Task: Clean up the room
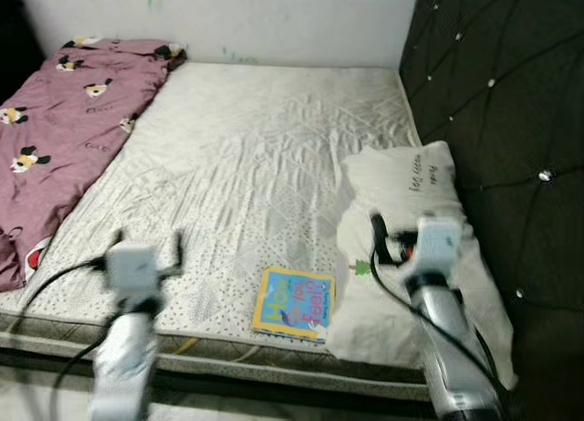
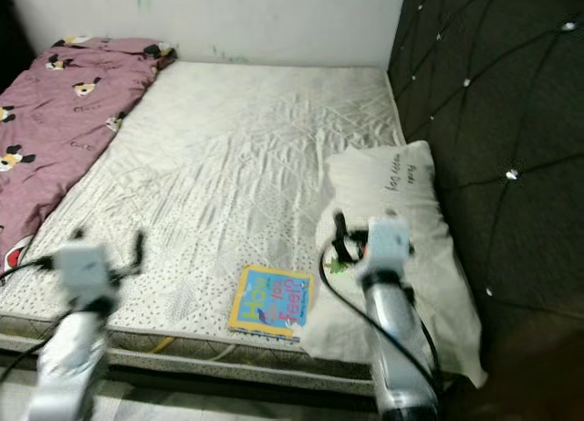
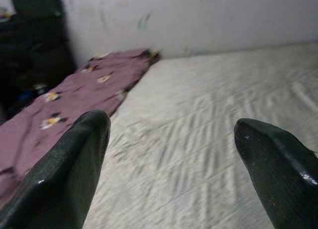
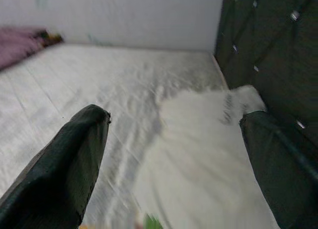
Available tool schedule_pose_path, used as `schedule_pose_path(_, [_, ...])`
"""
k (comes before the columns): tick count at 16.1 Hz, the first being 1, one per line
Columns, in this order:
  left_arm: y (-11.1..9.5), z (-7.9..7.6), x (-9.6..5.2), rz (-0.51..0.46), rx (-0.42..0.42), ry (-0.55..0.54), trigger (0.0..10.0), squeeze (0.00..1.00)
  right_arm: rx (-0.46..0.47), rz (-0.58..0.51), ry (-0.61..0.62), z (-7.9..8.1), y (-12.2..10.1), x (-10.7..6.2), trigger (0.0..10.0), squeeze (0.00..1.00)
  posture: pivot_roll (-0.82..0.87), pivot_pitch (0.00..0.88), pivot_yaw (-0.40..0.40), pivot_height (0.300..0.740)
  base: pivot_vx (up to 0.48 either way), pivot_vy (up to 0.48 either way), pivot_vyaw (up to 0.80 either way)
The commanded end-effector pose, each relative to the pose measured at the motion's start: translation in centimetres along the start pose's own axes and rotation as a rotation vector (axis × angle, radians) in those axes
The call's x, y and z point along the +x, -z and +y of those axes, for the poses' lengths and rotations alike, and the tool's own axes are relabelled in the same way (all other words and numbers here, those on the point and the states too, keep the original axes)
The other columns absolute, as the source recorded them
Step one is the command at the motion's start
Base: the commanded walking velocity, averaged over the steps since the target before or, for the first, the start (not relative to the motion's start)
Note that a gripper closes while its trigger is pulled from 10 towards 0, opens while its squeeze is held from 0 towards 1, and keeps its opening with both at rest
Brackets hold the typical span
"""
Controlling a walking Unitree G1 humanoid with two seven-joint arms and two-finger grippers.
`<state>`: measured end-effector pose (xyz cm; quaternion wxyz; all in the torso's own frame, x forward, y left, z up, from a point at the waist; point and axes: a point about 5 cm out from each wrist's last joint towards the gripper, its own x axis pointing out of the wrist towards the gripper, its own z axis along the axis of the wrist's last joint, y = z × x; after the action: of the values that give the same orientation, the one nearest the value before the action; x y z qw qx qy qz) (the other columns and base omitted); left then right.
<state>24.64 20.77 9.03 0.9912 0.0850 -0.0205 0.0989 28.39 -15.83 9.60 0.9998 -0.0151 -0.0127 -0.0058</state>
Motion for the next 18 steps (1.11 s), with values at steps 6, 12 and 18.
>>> schedule_pose_path(6, [-0.4,-0.8,0.2,-0.004,-0.029,0.04,10.0,0.0,-0.023,-0.08,-0.071,1.3,-1.9,0.7,10.0,0.02,-0.02,0.026,0.03,0.74,0.0,0.0,0.0])
schedule_pose_path(12, [-0.5,-1.0,0.4,-0.001,-0.043,0.055,10.0,0.0,-0.014,-0.054,-0.068,1.7,-1.1,0.8,10.0,0.0,-0.01,0.033,0.03,0.74,0.0,0.049,0.0])
schedule_pose_path(18, [-0.7,-1.3,0.5,-0.001,-0.046,0.07,10.0,0.0,-0.006,-0.039,-0.081,1.9,-0.8,0.7,10.0,0.0,-0.01,0.043,0.036,0.74,0.0,0.479,0.0])
